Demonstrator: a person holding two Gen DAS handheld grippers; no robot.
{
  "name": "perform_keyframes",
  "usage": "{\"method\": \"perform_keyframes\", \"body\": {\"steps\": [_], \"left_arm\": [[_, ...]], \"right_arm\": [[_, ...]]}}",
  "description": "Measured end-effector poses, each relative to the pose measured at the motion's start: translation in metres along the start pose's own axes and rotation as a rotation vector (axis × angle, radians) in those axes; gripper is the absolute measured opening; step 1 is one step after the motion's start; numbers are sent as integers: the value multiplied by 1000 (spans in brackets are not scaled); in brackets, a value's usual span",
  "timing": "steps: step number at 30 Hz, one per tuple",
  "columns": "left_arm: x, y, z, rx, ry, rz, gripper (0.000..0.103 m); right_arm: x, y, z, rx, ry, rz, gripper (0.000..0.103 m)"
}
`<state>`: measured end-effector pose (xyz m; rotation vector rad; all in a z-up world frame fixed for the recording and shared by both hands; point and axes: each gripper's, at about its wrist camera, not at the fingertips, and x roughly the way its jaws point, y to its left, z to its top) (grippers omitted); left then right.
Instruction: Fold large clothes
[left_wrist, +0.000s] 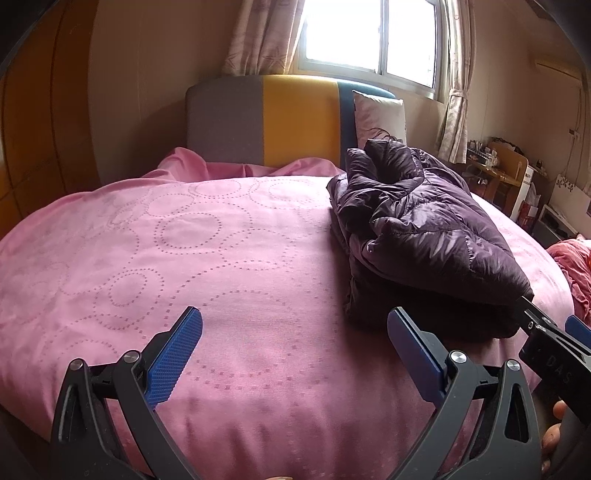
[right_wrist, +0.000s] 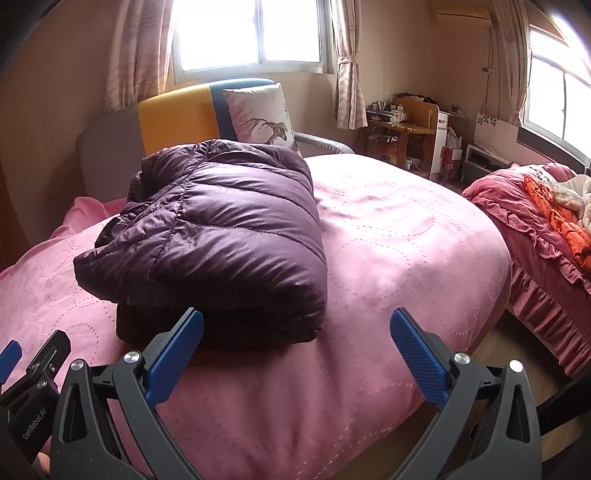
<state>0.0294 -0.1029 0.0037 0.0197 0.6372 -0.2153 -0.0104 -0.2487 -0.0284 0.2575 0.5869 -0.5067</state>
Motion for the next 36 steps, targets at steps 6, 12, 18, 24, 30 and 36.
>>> {"method": "perform_keyframes", "body": {"steps": [6,12,18,24,30,36], "left_arm": [[-1,3,2,-11,-3,-3,99],[-3,3,2,-4,-9,-4,99],[-4,7,3,-16,-9,-11,99],[-6,7,2,-9,-13,-10,99],[-6,9,2,-17,-11,-12,99],[-10,8,3,-7,-25,-10,99]], "right_arm": [[-6,3,1,-10,-20,1,101],[-8,5,1,-16,-25,1,101],[-12,8,0,-25,-36,6,101],[-13,9,1,-32,-36,16,101],[-16,11,1,-35,-42,18,101],[-17,14,1,-39,-43,25,101]]}}
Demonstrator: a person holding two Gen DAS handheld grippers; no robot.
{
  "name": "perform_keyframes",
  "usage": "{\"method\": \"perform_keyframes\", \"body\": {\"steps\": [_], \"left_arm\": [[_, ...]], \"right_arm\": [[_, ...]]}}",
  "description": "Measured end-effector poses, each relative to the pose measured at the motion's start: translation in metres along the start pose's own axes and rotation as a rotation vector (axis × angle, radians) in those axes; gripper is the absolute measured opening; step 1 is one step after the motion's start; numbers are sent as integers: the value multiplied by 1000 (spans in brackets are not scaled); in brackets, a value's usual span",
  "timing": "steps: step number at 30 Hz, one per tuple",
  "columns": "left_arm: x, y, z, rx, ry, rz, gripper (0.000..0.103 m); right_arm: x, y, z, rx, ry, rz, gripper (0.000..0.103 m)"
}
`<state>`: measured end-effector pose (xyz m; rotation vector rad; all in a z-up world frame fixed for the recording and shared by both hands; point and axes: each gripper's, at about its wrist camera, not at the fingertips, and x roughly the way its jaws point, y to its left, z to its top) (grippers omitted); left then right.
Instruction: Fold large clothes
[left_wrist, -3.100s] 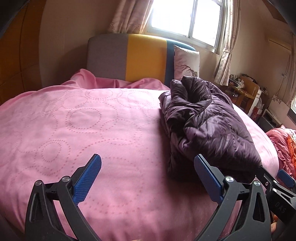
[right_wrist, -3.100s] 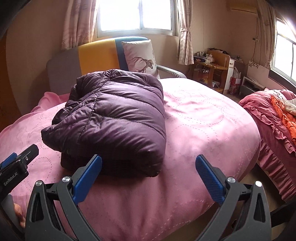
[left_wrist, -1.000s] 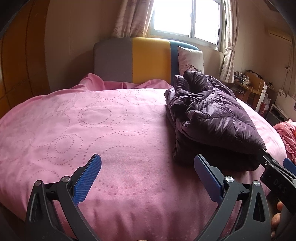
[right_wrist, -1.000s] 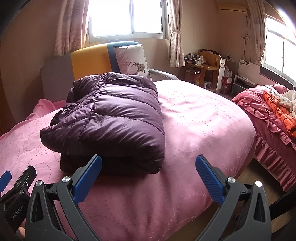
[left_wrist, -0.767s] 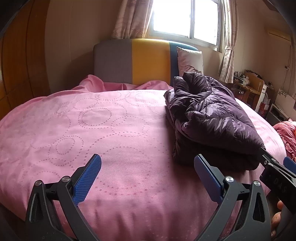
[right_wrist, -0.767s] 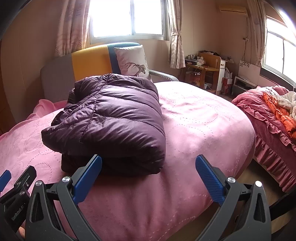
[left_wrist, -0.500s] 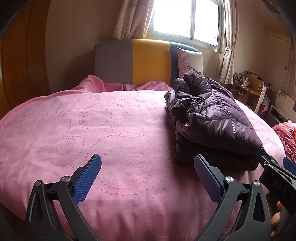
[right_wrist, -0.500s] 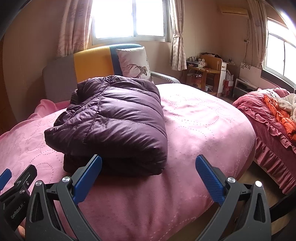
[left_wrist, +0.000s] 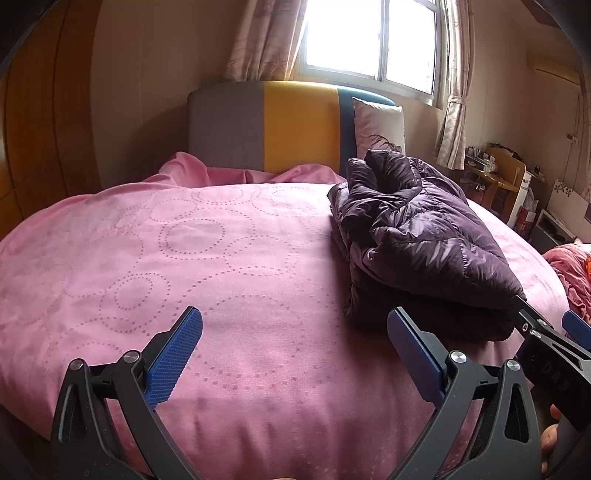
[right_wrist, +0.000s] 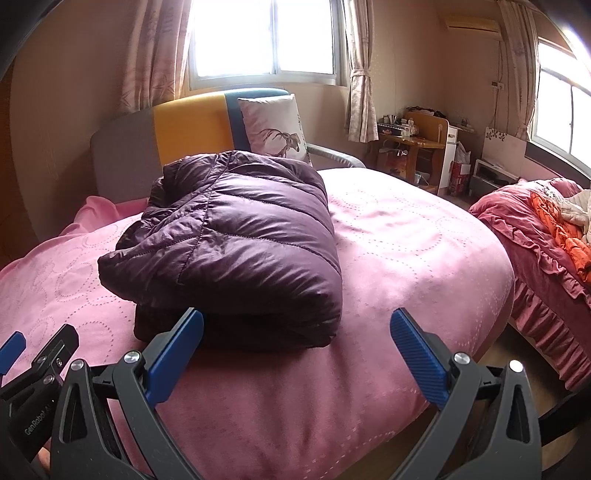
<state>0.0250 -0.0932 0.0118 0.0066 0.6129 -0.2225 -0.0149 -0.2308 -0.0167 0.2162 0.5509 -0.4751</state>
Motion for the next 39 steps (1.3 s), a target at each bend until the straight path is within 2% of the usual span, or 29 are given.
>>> {"method": "perform_keyframes", "body": {"steps": [23,39], "left_arm": [[4,-4,-1,7,15,-7,99],[13,3,-6,-28,44,-18,99]], "right_arm": [[4,0,-3,13,20,5,101],[10,10,-10,-18,47,15,101]]}}
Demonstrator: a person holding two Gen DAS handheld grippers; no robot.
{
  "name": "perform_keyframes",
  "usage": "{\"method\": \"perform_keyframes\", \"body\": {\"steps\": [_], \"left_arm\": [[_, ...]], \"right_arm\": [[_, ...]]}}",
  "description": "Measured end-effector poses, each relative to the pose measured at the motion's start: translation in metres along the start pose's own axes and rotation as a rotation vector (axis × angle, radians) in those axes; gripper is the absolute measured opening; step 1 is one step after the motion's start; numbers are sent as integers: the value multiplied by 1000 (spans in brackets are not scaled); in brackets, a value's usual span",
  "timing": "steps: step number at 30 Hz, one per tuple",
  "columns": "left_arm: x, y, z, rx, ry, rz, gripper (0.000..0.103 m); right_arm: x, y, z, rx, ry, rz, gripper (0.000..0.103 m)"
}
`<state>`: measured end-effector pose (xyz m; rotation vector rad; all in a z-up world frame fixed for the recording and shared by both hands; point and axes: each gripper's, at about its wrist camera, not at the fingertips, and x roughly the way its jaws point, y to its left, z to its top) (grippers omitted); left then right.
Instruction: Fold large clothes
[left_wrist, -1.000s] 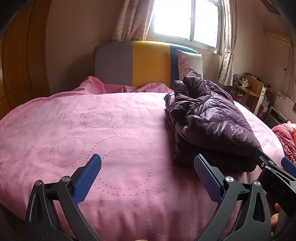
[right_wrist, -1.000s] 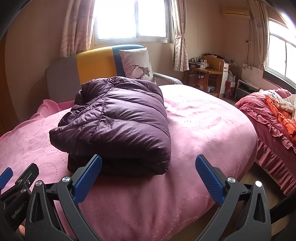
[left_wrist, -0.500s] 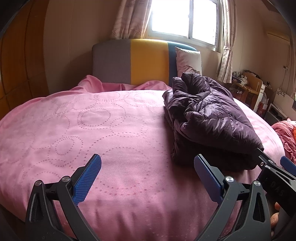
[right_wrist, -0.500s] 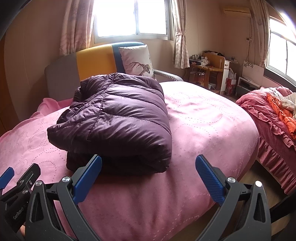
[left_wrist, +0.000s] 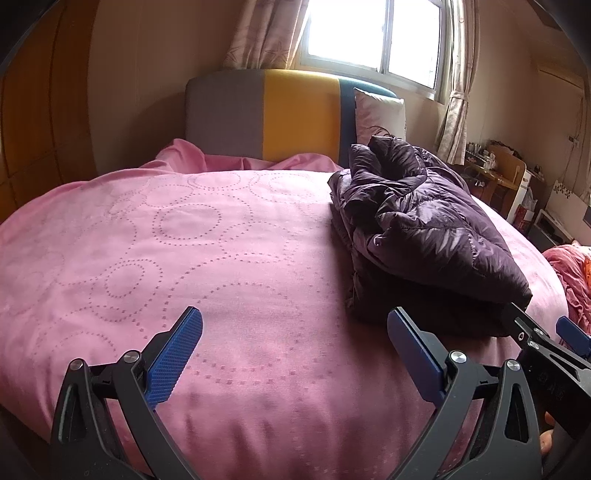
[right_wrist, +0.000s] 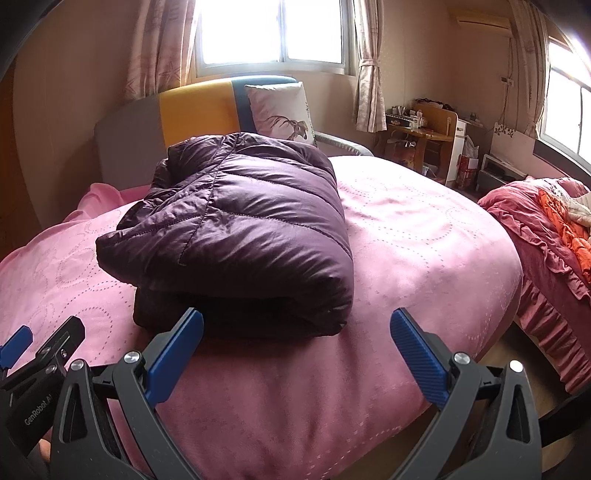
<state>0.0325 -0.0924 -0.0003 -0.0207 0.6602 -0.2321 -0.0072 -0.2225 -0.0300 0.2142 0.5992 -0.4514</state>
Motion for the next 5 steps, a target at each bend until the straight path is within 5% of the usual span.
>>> {"method": "perform_keyframes", "body": {"steps": [5], "left_arm": [[3,1,-3,16,4,19,99]], "right_arm": [[2,0,0,4,5,-4,101]]}}
